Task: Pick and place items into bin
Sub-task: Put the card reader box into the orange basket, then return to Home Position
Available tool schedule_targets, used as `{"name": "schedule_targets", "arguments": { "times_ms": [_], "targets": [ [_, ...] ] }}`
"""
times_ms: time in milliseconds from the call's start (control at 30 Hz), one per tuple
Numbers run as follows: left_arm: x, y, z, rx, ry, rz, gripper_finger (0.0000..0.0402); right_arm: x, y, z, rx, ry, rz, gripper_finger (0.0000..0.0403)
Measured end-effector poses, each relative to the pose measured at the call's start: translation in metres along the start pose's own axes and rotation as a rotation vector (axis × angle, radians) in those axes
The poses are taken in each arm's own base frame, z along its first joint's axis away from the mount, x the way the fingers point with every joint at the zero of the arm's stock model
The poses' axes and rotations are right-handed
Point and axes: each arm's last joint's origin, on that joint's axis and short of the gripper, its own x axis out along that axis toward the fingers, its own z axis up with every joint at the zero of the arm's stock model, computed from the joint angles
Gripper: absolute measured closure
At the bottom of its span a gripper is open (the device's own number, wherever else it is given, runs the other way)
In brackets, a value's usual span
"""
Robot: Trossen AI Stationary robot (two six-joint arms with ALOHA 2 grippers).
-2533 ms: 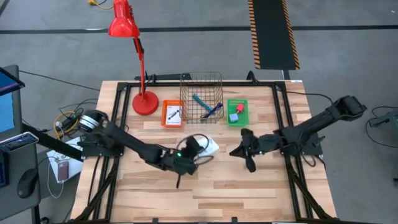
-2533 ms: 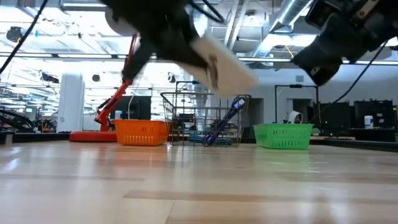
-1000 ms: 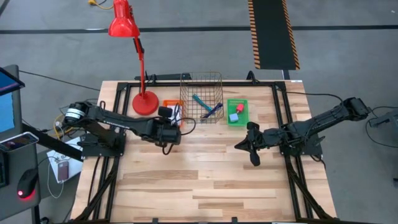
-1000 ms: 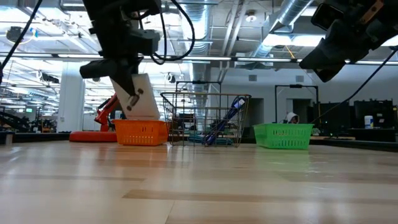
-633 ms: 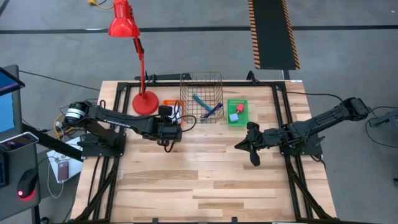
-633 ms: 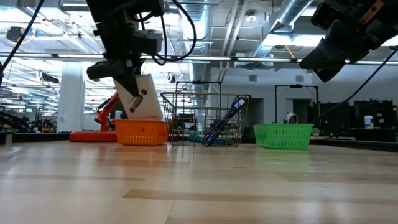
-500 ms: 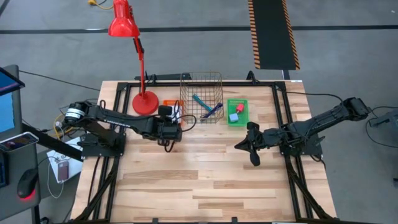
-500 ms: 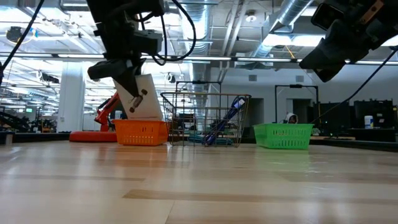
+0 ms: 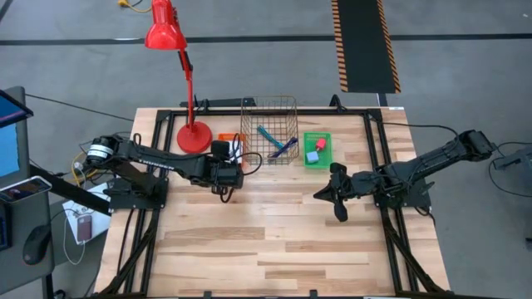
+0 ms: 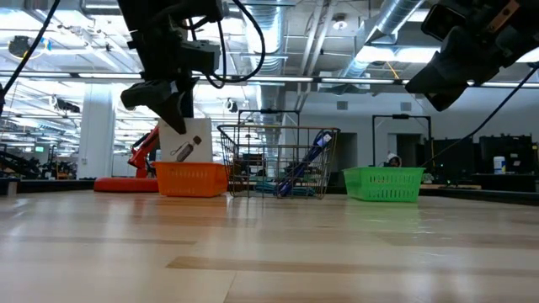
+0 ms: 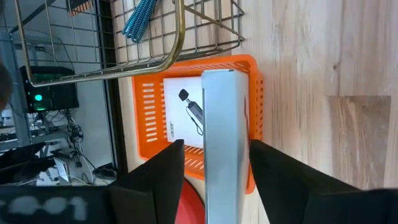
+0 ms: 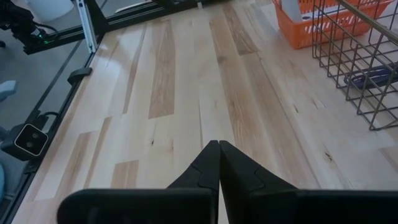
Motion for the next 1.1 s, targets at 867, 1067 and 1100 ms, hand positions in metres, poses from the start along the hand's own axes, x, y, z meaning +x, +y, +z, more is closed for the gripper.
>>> {"name": "schedule_targets", "arguments": {
  "times_ms": [867, 1067, 1100],
  "targets": [
    [-0.027, 0.029, 0.011, 0.036, 0.042, 0.492, 0.0225, 0.000, 0.000, 0.000, 0.000, 0.000, 0.000, 0.0403],
    [-0.040, 0.041, 0.018, 0.017, 0.043, 0.658, 0.0225, 0.000, 0.000, 0.000, 0.000, 0.000, 0.000, 0.0403],
    [-0.042, 0.042, 0.019, 0.013, 0.038, 0.662, 0.0226, 0.000, 0.000, 0.000, 0.000, 0.000, 0.000, 0.0403]
  ]
}}
